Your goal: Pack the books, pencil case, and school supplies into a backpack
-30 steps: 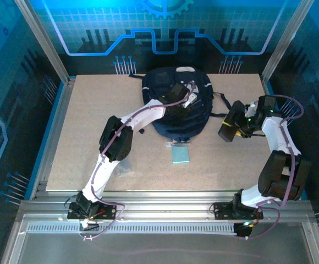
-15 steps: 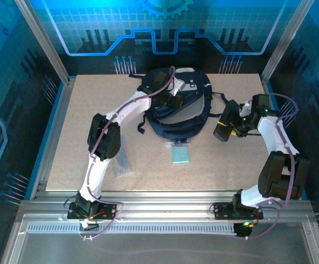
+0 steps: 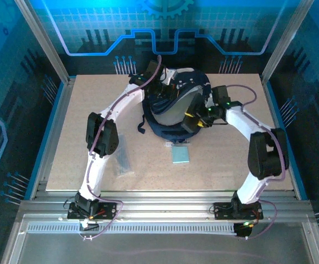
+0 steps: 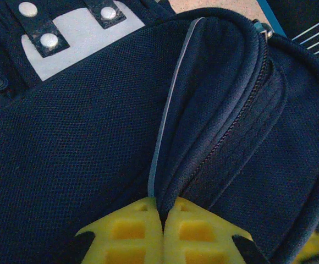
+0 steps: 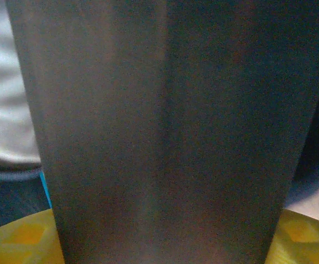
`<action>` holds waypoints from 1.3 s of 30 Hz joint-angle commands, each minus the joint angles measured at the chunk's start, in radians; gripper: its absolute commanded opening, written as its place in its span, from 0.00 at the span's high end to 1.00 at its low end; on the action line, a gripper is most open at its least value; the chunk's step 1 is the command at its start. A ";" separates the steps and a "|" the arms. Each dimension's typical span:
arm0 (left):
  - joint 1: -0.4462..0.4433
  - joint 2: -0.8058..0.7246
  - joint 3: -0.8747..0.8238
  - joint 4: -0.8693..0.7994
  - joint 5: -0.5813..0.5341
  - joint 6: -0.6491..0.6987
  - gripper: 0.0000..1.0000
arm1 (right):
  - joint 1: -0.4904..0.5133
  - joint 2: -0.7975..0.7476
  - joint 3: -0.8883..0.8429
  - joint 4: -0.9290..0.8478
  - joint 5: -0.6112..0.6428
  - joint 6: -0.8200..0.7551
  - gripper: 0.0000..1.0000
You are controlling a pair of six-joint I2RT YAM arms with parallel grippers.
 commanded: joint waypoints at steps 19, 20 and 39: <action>-0.035 -0.094 0.076 0.089 0.099 -0.206 1.00 | 0.165 0.429 0.368 0.395 0.252 0.533 0.56; -0.040 -0.098 0.085 0.084 0.101 -0.209 1.00 | 0.165 0.447 0.363 0.470 0.265 0.569 0.56; -0.031 -0.084 0.131 0.091 -0.025 -0.223 1.00 | 0.126 0.306 0.171 0.617 0.133 0.640 0.00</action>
